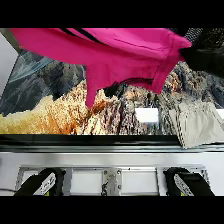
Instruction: Fold the clothes and pants, and hang the long-sleeved shirts on hangers.
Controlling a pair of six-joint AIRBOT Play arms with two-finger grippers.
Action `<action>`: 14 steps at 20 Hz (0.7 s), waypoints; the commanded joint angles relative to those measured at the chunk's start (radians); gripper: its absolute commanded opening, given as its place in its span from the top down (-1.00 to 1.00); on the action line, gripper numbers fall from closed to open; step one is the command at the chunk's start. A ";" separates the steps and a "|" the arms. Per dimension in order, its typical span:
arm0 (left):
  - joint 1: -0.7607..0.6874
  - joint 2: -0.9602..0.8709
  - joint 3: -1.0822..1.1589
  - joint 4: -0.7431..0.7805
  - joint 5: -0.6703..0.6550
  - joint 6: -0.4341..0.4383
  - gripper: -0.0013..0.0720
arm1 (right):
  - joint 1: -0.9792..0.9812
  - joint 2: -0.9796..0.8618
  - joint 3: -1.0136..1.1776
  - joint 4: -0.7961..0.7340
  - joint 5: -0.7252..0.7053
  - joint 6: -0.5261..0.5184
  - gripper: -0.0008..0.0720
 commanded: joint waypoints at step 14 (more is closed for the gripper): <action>-0.052 0.036 -0.155 0.106 -0.020 -0.089 0.95 | 0.005 0.004 -0.035 -0.035 0.448 0.365 0.92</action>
